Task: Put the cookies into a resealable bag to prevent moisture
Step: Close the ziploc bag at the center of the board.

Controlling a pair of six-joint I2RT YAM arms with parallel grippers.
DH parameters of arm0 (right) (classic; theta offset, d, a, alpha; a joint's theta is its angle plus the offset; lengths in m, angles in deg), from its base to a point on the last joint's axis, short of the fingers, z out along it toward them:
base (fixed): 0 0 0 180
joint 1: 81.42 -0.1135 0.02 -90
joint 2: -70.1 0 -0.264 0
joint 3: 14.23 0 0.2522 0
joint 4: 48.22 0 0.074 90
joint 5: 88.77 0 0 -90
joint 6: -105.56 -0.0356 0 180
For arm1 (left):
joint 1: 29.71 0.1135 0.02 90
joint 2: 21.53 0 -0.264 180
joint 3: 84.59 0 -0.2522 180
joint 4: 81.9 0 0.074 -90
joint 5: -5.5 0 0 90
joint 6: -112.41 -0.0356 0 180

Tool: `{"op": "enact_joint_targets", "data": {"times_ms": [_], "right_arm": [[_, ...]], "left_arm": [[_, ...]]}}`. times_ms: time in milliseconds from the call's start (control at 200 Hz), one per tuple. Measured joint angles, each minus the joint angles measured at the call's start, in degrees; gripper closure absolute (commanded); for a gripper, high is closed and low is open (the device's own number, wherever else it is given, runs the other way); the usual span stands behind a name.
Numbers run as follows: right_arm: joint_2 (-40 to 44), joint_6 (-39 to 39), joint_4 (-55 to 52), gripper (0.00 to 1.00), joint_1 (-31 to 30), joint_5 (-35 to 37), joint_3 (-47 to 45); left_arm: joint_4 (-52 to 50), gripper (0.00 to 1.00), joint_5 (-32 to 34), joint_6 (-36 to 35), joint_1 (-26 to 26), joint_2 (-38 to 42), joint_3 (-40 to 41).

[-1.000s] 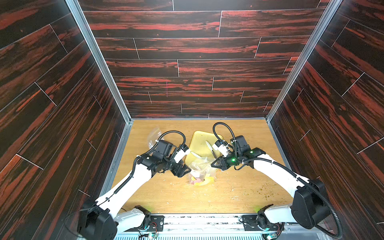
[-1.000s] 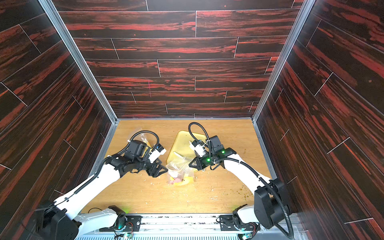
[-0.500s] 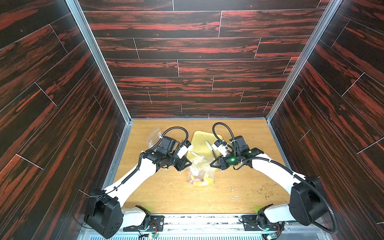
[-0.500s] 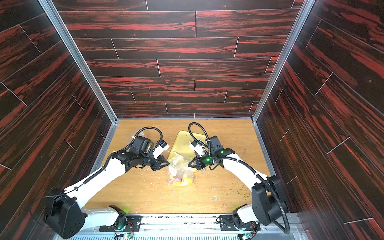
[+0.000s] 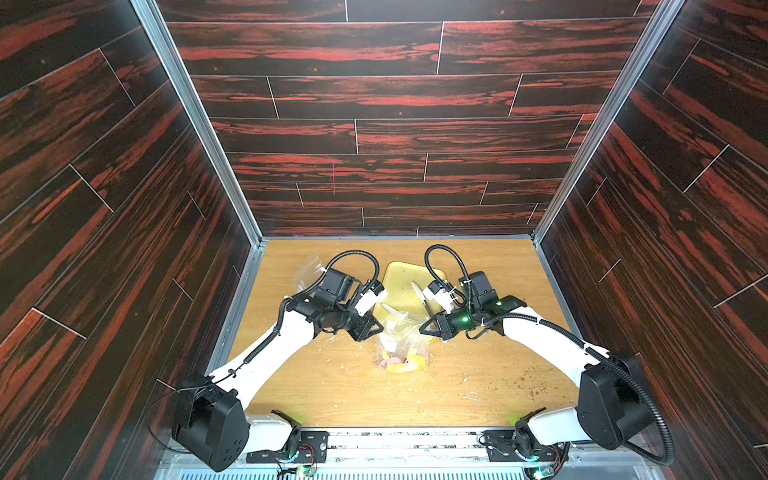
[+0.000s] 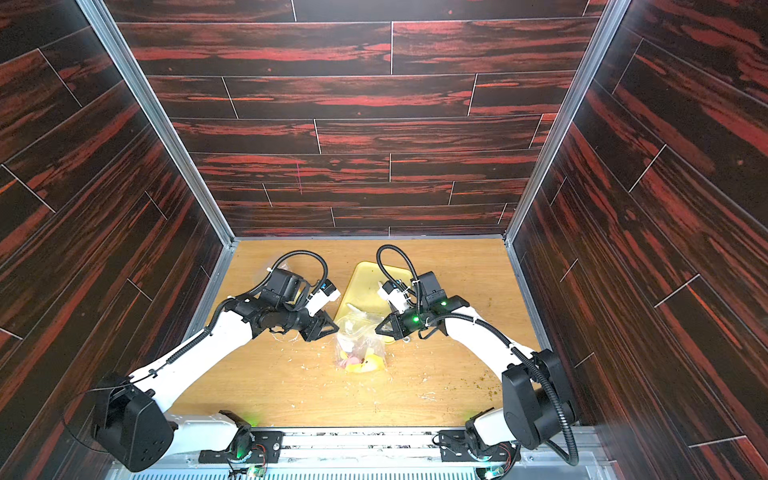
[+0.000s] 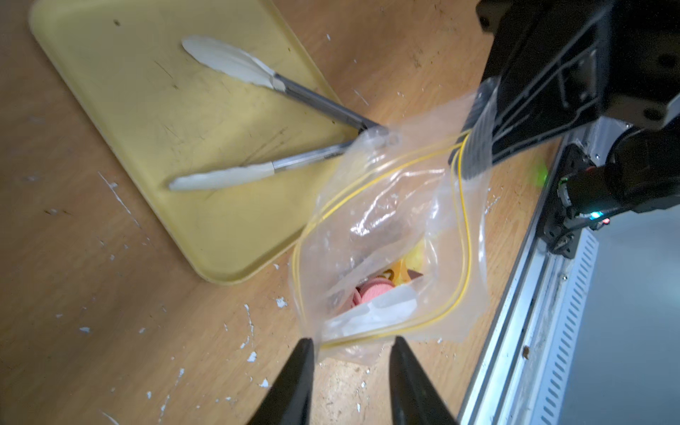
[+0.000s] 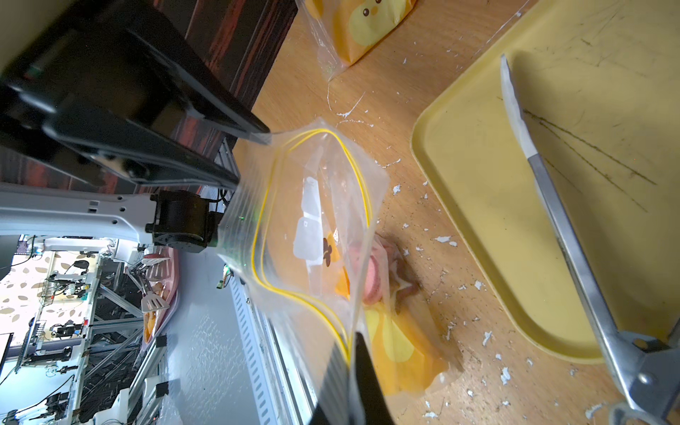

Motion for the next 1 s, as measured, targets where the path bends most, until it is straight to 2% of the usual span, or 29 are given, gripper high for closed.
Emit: {"op": "enact_joint_targets", "data": {"times_ms": [80, 326, 481, 551, 1002], "right_arm": [[0.0, 0.1, 0.0, 0.95, 0.1, -0.2, 0.0], [0.0, 0.2, 0.0, 0.95, 0.2, -0.6, 0.0], [0.0, 0.2, 0.0, 0.96, 0.2, -0.9, 0.0], [0.0, 0.2, 0.0, 0.96, 0.2, -1.1, 0.0], [0.0, 3.2, -1.7, 0.96, 0.2, 0.2, 0.2]], "left_arm": [[-0.6, 0.56, -0.7, -0.2, 0.0, 0.0, 0.0], [-1.2, 0.68, -0.5, -1.1, 0.0, -1.2, -0.2], [-2.1, 0.82, -0.1, -1.8, 0.0, -3.6, -0.8], [-2.9, 1.00, 0.2, -2.2, 0.0, -3.6, -1.3], [-13.8, 1.00, 0.5, -1.5, 0.0, -2.3, -11.6]]}}
